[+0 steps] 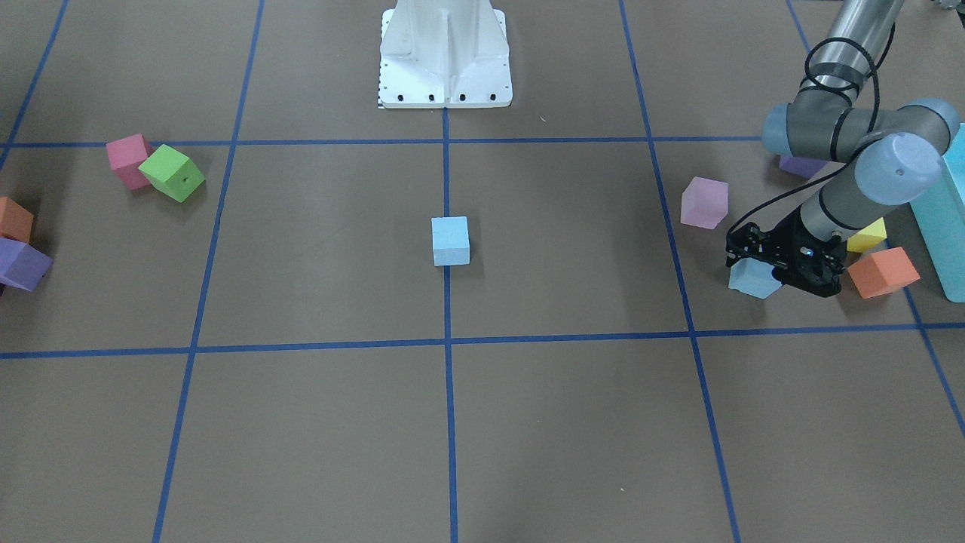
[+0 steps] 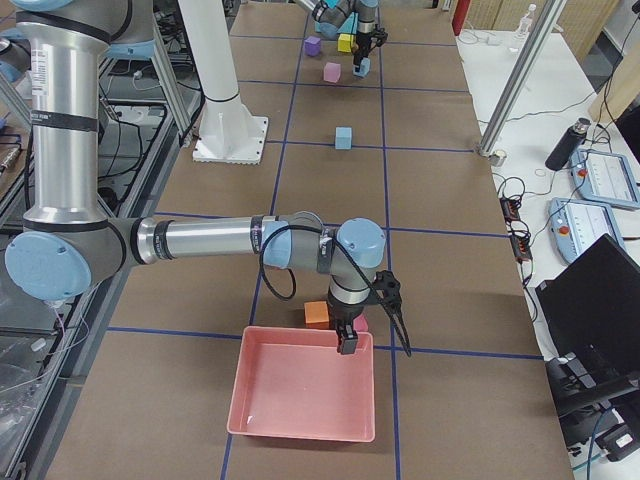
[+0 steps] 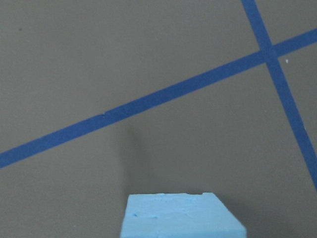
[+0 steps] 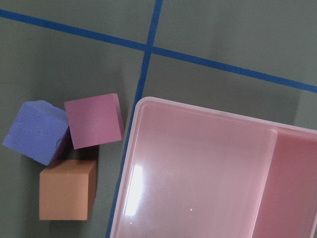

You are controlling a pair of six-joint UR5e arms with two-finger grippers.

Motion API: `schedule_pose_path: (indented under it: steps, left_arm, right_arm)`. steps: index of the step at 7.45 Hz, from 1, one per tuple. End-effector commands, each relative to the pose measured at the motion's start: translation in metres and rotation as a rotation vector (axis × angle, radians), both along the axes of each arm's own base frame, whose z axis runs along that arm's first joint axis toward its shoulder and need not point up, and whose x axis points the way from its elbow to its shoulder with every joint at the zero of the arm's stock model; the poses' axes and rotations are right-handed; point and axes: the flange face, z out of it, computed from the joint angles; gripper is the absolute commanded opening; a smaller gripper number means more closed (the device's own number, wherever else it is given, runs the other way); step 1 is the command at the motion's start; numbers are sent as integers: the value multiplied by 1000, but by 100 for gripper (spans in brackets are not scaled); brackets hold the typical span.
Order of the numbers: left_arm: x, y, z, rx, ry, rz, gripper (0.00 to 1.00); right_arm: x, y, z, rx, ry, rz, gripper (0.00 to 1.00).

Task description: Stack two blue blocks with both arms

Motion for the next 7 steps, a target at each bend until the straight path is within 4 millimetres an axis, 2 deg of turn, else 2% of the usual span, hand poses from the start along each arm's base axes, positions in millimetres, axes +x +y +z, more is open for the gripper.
schedule_pose_path:
  steps: [1,2,3,5,6,7]
  left_arm:
    - [5,3,-1,5,3,11,54]
    - [5,3,-8,22,16,11,28]
    - [7,-1,-27,45,33,6,19]
    - [22,-21,-79,61,84,-30,18]
    - [35,-31,-112,24,114,-77,16]
    - [67,-32,-152,-30,120,-84,16]
  right_arm:
    - [0,0,0,0,0,0,100]
    - [0,0,-1,-3,-1,9,100]
    - [0,0,-1,-6,0,13,100]
    - [0,2,1,-12,0,14,100]
    - [0,3,3,-14,0,13,100]
    - [0,6,5,-20,-2,13,100]
